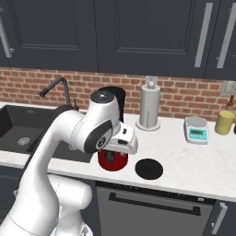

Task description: Close the lid blender by securely placing the lid on top.

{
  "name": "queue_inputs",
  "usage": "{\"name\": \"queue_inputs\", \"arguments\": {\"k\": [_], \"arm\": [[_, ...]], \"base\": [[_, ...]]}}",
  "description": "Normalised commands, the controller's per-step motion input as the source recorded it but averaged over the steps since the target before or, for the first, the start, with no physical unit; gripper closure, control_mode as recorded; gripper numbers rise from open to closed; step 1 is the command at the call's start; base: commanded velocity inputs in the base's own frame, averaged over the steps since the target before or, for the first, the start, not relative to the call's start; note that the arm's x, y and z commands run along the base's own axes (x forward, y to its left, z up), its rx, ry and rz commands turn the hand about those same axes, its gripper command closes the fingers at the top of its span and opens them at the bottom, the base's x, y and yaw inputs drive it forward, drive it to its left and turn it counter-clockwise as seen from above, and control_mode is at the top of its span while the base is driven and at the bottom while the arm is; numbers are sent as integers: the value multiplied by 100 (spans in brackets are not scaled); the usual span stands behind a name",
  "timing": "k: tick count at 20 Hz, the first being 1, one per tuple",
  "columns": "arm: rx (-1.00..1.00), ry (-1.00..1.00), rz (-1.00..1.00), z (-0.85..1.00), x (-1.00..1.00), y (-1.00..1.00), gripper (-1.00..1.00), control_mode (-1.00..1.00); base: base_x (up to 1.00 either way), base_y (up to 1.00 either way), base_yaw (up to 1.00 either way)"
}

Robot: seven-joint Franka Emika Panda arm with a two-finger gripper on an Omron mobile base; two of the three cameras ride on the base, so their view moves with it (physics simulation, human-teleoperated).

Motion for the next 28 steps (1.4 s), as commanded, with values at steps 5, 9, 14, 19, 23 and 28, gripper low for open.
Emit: {"name": "queue_inputs", "arguments": {"k": [5,9,14,19,23,28], "arm": [[-1,0,0,-15,0,-37,-100,-100],[0,0,0,-20,4,-45,-100,-100],[0,0,0,-24,19,-44,-100,-100],[2,0,1,-20,26,-27,-100,-100],[0,0,3,-21,28,-8,-100,-100],[0,0,4,-24,23,0,-100,-100]], "base": [[0,0,0],[0,0,0],[0,0,0],[0,0,0],[0,0,0],[0,0,0]]}}
